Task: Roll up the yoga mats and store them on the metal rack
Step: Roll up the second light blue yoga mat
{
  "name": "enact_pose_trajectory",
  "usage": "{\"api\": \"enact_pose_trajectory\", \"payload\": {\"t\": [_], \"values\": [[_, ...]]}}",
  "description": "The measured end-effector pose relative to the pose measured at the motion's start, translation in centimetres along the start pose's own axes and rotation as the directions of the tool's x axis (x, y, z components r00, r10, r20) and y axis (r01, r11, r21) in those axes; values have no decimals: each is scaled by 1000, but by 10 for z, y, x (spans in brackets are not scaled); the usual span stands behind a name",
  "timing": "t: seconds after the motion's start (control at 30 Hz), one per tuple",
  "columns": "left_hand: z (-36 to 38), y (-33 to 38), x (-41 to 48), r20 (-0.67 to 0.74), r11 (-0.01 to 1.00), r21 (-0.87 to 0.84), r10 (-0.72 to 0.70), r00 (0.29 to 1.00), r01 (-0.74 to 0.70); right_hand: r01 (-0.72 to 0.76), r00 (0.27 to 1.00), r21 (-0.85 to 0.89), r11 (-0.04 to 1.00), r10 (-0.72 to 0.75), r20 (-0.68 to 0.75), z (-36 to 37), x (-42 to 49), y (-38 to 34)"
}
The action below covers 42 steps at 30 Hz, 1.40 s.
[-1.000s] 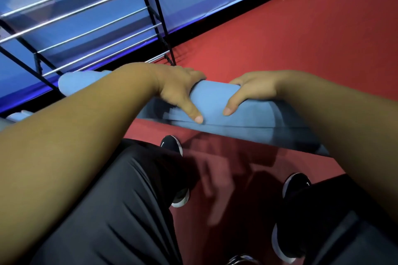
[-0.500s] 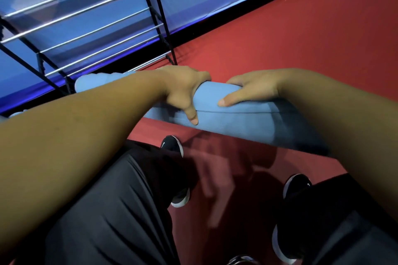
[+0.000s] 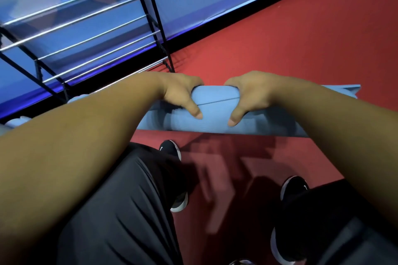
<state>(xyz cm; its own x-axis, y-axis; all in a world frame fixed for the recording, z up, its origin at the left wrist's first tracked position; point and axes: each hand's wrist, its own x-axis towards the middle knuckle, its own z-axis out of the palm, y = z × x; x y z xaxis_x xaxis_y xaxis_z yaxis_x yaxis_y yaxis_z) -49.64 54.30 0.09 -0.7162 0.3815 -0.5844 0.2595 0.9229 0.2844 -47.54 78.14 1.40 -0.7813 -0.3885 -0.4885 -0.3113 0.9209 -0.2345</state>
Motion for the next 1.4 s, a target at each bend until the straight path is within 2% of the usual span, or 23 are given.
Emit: {"api": "enact_pose_trajectory", "payload": {"t": [0.13, 0.2, 0.23, 0.3, 0.33, 0.4, 0.47, 0.53, 0.6, 0.63, 0.7, 0.8, 0.87, 0.93, 1.0, 1.13, 1.2, 1.23, 1.3, 1.4], "values": [[12, 16, 8, -87, 986, 167, 27, 996, -12, -31, 999, 109, 994, 29, 27, -3, -3, 17], [18, 21, 14, -142, 983, 184, 35, 989, -8, -52, 998, 108, 993, 49, 27, -2, -5, 21], [19, 23, 16, -172, 982, 191, 39, 984, -6, -58, 998, 46, 997, 59, -16, -2, -6, 20], [16, 26, 19, -247, 980, 197, 34, 968, 16, -100, 976, -151, 983, 68, -205, -1, -9, 18], [12, 28, 19, -299, 980, 198, 28, 954, 33, -116, 948, -201, 973, 48, -314, -2, -11, 17], [1, 34, 18, -409, 980, 175, -17, 912, 96, -112, 860, -158, 981, 16, -509, -6, -20, 14], [-8, 41, 18, -511, 981, 118, -72, 857, 153, -86, 713, -4, 996, 59, -698, -12, -27, 13], [-11, 47, 21, -573, 982, 40, -130, 809, 186, -61, 551, 256, 965, 246, -797, -16, -33, 13], [-8, 53, 26, -594, 979, -52, -189, 782, 198, -54, 465, 529, 847, 490, -737, -16, -34, 18], [-7, 57, 28, -591, 976, -105, -214, 778, 188, -65, 462, 634, 771, 586, -666, -15, -33, 22], [-5, 66, 31, -587, 970, -194, -234, 775, 146, -69, 521, 781, 621, 690, -502, -14, -29, 38], [0, 89, 32, -617, 965, -257, -212, 758, 60, 3, 615, 922, 387, 727, -307, -13, -25, 54], [6, 107, 34, -643, 962, -273, -180, 744, -4, 110, 628, 948, 298, 718, -298, -18, -23, 58], [13, 126, 36, -669, 967, -253, -145, 729, -40, 219, 610, 951, 218, 730, -308, -24, -22, 60], [17, 136, 42, -663, 970, -241, -129, 737, -47, 279, 573, 941, 194, 753, -325, -28, -22, 63], [14, 131, 43, -506, 955, -286, -83, 858, -77, 285, 509, 903, 323, 747, -428, -26, -27, 62], [6, 125, 36, -459, 871, -464, -80, 885, -162, 279, 509, 872, 403, 708, -490, -24, -29, 55], [2, 124, 28, -458, 787, -580, -99, 883, -212, 269, 528, 857, 440, 677, -513, -22, -31, 50], [-6, 124, 14, -426, 540, -795, -172, 888, -276, 259, 583, 824, 504, 599, -549, -19, -33, 43], [-27, 119, -11, -380, 215, -916, -204, 902, -338, 275, 649, 777, 566, 487, -584, -16, -43, 36]]}}
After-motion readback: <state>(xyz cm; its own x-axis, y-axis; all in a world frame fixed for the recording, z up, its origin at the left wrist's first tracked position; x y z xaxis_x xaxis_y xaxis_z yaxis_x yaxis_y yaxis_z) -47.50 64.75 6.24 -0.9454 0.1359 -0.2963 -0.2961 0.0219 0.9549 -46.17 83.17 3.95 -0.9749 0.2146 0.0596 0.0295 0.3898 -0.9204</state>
